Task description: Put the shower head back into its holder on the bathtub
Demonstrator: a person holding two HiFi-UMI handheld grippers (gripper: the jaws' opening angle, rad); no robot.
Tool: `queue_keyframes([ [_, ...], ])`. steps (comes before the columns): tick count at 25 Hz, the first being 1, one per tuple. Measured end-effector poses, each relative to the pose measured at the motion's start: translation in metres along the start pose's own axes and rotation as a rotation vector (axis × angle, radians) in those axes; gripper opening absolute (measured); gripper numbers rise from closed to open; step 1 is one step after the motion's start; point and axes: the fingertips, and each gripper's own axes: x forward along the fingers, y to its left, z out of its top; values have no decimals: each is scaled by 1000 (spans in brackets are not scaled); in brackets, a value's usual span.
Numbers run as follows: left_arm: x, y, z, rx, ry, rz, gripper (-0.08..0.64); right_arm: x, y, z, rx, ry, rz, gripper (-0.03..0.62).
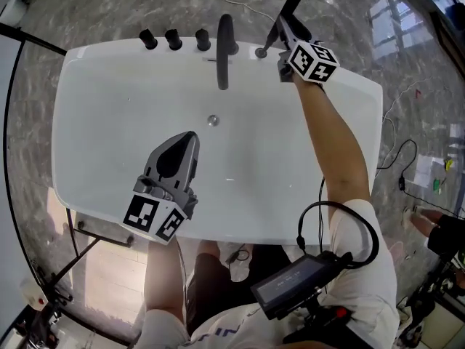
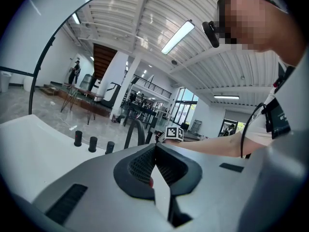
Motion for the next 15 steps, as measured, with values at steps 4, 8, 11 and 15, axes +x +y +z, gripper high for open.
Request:
queue_keyframes([
  [4,-2,9,-19,-17,1,4,14,8,-4,-29,-34,25,-3,123],
  [8,2,20,-33,-27,-6,5,14,19,-4,-50,-59,36,9,123],
  [11,6,23,-44,-48,-2,5,14,26,-6,-67,-76,54,13,123],
  [15,5,31,-59,-52,4,22,14,31,-8,-88,-105,74,9,123],
])
